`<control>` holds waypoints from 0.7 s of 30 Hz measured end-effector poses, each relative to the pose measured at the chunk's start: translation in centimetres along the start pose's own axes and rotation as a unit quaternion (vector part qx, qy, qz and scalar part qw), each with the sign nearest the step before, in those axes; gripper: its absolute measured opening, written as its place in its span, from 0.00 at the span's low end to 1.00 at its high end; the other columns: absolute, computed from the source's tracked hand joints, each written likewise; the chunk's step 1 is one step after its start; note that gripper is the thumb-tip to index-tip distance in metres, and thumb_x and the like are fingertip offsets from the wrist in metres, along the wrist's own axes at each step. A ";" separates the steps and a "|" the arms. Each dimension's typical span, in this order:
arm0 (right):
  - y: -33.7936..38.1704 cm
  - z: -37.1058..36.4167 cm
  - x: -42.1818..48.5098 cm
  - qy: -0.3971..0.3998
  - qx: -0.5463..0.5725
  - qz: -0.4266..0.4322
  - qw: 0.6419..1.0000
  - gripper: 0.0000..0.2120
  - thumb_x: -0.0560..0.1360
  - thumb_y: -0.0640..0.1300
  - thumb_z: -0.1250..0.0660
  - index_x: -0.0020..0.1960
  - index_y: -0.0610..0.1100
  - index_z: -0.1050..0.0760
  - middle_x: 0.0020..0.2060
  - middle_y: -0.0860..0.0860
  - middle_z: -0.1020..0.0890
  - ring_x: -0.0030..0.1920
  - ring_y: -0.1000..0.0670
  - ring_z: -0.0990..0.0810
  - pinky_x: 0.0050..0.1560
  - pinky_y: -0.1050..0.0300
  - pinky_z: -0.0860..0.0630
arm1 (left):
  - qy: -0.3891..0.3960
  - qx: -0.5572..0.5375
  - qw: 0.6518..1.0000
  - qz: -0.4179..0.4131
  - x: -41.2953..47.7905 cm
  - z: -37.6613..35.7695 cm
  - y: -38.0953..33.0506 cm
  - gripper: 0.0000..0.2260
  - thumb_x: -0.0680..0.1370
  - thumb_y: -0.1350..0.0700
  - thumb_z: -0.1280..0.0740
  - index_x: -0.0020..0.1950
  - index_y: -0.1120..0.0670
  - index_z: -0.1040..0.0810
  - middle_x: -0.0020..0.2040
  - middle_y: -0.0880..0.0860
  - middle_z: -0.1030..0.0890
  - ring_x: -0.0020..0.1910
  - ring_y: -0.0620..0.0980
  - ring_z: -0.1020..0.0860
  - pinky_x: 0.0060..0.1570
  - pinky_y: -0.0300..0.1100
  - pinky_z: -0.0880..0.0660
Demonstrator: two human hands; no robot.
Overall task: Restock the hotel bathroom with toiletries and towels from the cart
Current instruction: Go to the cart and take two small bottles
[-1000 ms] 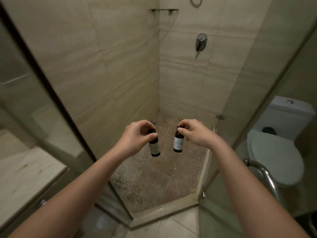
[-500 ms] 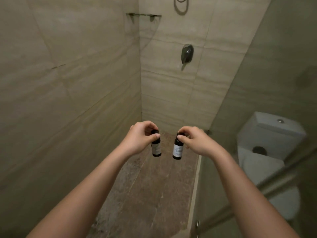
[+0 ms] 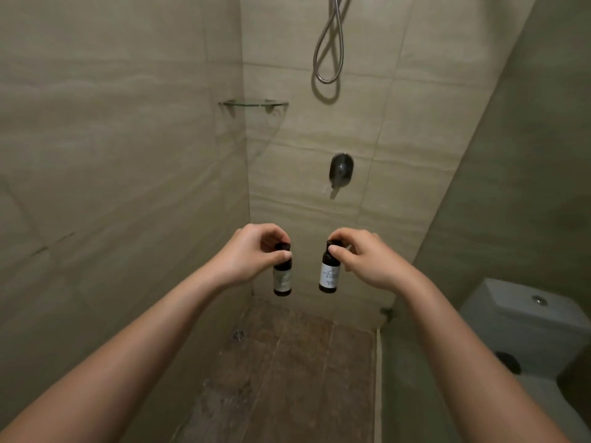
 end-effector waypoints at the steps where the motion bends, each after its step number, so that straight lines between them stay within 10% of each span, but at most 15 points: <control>1: 0.0 0.2 1.5 -0.001 0.002 0.010 1.000 0.09 0.79 0.46 0.40 0.56 0.45 0.25 0.45 0.53 0.23 0.40 0.52 0.25 0.43 0.58 0.32 | -0.004 -0.001 1.000 -0.002 1.3 0.6 0.5 0.05 0.72 0.57 0.28 0.47 0.53 0.21 0.44 0.49 0.18 0.46 0.44 0.20 0.49 0.36 0.25; 21: -8.2 2.6 41.4 -0.006 0.072 0.158 0.985 0.04 0.78 0.43 0.38 0.51 0.47 0.25 0.40 0.54 0.22 0.34 0.56 0.25 0.37 0.67 0.31 | -0.083 0.046 0.995 0.011 33.6 6.9 15.3 0.05 0.73 0.58 0.30 0.47 0.50 0.21 0.42 0.45 0.19 0.42 0.39 0.22 0.44 0.31 0.27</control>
Point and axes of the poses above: each hand's wrist, its own x-axis towards the middle knuckle, its own z-axis out of the back of the hand, y = z × x, the point moved 7 cm from there along x, towards the middle knuckle
